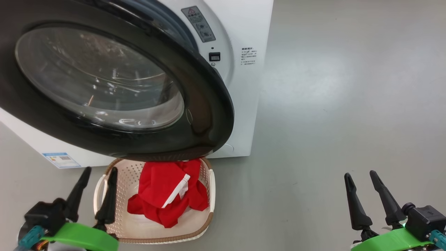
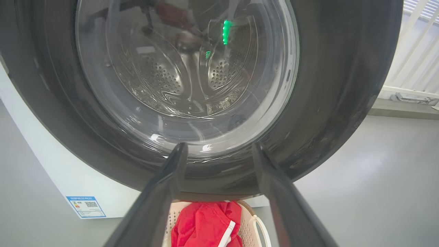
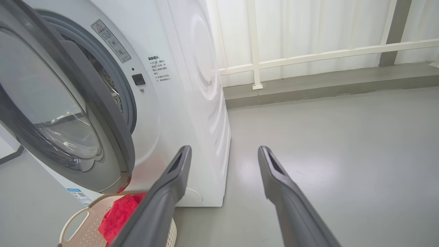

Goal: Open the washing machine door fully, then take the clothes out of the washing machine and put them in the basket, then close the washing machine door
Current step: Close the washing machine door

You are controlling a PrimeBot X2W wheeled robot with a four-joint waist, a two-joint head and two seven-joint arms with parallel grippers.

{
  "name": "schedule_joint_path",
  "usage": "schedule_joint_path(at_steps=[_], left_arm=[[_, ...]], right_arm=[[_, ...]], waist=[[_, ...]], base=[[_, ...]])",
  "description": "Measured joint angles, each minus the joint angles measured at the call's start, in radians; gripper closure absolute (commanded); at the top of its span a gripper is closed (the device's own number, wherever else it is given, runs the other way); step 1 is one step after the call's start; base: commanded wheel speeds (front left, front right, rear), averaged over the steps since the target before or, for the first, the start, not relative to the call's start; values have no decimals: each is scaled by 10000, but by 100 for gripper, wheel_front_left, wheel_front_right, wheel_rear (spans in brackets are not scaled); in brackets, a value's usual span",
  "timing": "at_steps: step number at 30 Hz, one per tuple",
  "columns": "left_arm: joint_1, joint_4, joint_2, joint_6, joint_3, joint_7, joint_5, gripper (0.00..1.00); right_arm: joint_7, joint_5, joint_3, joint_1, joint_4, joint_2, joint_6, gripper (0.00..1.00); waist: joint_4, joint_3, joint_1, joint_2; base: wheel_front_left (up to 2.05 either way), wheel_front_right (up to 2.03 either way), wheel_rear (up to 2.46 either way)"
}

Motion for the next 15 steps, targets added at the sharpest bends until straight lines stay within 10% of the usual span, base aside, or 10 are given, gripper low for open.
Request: schedule_joint_path(at_steps=[15], left_arm=[[1670, -844, -594, -2, 1651, 0, 652, 0]], right_arm=[[0, -15, -291, 660, -81, -61, 0, 0]], waist=[[-86, -410, 0, 0]], base=[[0, 0, 0]])
